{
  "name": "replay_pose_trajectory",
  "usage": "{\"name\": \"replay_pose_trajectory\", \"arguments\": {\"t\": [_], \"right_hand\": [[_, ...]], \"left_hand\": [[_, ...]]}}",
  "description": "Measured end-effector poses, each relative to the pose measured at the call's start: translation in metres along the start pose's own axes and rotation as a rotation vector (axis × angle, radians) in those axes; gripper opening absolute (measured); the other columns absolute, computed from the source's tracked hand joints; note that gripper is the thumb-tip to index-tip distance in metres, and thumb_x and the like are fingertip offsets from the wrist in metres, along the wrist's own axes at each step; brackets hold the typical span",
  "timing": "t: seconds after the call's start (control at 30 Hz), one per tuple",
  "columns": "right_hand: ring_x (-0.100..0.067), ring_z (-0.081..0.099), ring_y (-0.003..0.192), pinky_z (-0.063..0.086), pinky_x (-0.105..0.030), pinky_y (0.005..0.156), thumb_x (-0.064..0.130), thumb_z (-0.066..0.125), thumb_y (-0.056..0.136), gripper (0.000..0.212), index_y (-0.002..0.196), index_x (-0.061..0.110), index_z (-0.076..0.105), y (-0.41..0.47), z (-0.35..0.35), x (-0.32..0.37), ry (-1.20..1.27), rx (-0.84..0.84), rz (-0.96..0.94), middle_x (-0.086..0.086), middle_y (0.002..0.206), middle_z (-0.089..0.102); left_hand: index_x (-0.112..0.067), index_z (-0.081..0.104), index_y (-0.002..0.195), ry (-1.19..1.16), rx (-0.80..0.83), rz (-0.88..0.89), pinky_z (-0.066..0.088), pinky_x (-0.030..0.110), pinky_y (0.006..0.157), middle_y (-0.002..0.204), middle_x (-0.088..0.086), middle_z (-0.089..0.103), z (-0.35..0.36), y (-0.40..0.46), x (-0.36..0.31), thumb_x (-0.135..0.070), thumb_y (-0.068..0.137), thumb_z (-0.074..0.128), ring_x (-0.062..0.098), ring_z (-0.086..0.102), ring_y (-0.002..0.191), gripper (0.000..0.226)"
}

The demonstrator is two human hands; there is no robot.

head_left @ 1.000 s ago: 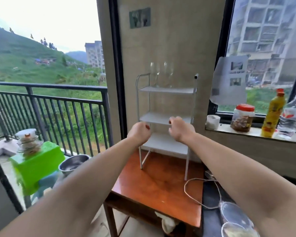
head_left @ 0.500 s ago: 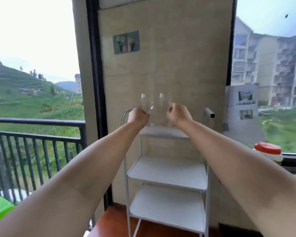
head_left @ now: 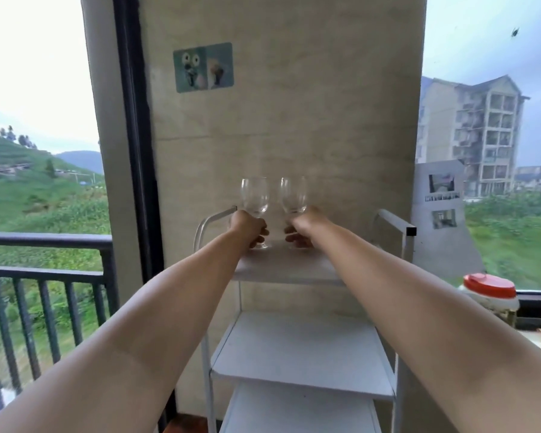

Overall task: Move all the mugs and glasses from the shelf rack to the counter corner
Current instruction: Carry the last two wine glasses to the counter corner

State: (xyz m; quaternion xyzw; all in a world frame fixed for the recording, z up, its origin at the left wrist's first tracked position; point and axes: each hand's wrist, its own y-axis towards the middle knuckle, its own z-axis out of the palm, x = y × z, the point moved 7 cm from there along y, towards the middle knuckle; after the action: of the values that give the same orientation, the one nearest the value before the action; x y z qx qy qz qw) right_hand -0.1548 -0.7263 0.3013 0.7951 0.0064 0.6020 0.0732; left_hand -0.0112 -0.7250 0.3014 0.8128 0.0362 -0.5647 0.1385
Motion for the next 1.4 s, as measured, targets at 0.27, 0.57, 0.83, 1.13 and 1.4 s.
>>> {"name": "replay_pose_trajectory", "arguments": {"t": [0.27, 0.57, 0.83, 1.13, 1.4], "right_hand": [[-0.009, 0.053, 0.038, 0.032, -0.007, 0.028, 0.015, 0.041, 0.097, 0.012, 0.105, 0.014, 0.049, -0.016, -0.019, 0.022, 0.038, -0.06, -0.073, 0.0, 0.068, 0.055], [-0.012, 0.052, 0.049, 0.033, -0.008, 0.029, 0.015, 0.047, 0.096, 0.005, 0.095, 0.014, 0.052, -0.084, -0.046, 0.036, 0.134, -0.11, -0.059, 0.0, 0.067, 0.056], [-0.01, 0.051, 0.042, 0.03, -0.009, 0.029, 0.014, 0.053, 0.095, 0.02, 0.075, 0.013, 0.052, -0.186, -0.032, 0.035, 0.272, -0.152, -0.013, -0.001, 0.065, 0.057], [-0.008, 0.052, 0.033, 0.03, -0.009, 0.027, 0.013, 0.053, 0.095, 0.023, 0.073, 0.01, 0.054, -0.317, 0.008, -0.085, 0.296, -0.13, 0.303, -0.003, 0.066, 0.057], [-0.003, 0.047, 0.024, 0.027, -0.007, 0.028, 0.009, 0.051, 0.094, 0.022, 0.072, 0.013, 0.05, -0.434, -0.035, -0.22, 0.309, -0.274, 0.539, -0.003, 0.065, 0.054]], "left_hand": [[-0.009, 0.054, 0.067, -0.054, -0.014, 0.061, 0.028, 0.009, 0.03, 0.057, 0.0, 0.062, -0.015, -0.018, -0.018, -0.009, 0.09, 0.053, 0.011, 0.05, 0.041, 0.024], [-0.009, 0.055, 0.067, -0.08, 0.053, 0.145, 0.031, 0.015, 0.035, 0.062, 0.002, 0.062, -0.029, -0.079, -0.048, -0.007, 0.088, 0.052, 0.01, 0.048, 0.04, 0.021], [-0.011, 0.054, 0.066, -0.087, 0.126, 0.104, 0.029, 0.012, 0.032, 0.063, 0.0, 0.061, -0.062, -0.167, -0.028, -0.006, 0.089, 0.049, 0.011, 0.047, 0.045, 0.024], [-0.009, 0.056, 0.067, -0.052, 0.271, -0.092, 0.028, 0.01, 0.03, 0.064, 0.001, 0.062, -0.058, -0.28, 0.085, -0.006, 0.088, 0.053, 0.008, 0.048, 0.036, 0.021], [-0.01, 0.055, 0.063, 0.09, 0.5, -0.228, 0.029, 0.018, 0.037, 0.054, -0.001, 0.061, 0.03, -0.393, 0.177, -0.009, 0.091, 0.051, 0.011, 0.049, 0.04, 0.028]]}}
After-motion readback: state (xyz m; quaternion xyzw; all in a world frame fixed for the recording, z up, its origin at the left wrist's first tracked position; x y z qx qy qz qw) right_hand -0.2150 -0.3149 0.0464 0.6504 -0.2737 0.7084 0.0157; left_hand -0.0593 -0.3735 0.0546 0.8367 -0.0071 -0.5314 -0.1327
